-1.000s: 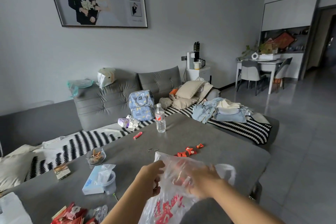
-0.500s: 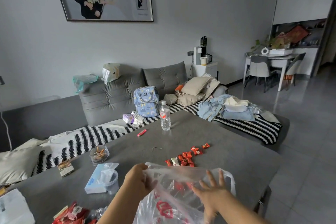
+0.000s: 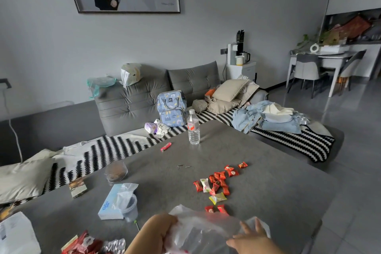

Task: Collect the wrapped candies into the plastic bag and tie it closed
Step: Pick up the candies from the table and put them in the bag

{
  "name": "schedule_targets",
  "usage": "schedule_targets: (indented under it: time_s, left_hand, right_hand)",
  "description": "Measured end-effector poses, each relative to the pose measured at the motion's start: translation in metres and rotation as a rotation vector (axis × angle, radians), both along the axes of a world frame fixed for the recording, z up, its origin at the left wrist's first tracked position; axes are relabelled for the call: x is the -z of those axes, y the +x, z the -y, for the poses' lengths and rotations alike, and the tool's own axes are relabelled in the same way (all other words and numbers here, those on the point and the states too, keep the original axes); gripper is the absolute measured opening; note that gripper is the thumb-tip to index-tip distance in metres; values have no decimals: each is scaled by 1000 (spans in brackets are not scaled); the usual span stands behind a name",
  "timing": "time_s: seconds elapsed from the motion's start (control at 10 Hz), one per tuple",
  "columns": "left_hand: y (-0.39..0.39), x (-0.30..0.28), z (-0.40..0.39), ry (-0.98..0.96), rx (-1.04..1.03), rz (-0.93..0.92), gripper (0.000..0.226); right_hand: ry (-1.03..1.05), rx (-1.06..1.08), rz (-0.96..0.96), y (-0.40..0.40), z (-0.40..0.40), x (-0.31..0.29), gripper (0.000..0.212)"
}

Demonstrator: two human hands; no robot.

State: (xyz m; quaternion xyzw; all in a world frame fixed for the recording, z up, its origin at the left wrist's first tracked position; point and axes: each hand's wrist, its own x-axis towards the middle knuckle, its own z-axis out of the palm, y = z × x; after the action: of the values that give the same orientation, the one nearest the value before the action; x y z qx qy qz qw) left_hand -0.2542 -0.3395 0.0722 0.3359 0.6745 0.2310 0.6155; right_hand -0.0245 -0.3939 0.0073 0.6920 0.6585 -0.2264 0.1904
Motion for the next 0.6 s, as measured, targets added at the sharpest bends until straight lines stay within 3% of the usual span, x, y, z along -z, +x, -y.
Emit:
schedule_targets:
  time_s: [0.1,0.2,0.3,0.4,0.5,0.6]
  left_hand:
    - [1,9,-10,25,-78,-8,33]
    - [3,15,-20,8,-82,-42,30]
    - [6,16,-28,-9,-107,-15,22]
    - [9,19,-38,-13,-124,30,29]
    - [12,21,-48,-46,-150,69,30]
    - [13,23,-54,-97,-121,59,26]
  right_hand:
    - [25,77,-238,-3,-5,-5,39]
    - [54,167,-484,-6,-32,-16,30]
    - [181,232,-548,-4,-67,-21,26]
    - [286,270,-538,1,-84,-22,37]
    - [335,257,-458,0,-97,-27,25]
    - [403,271,-388,-5,-111,-15,38]
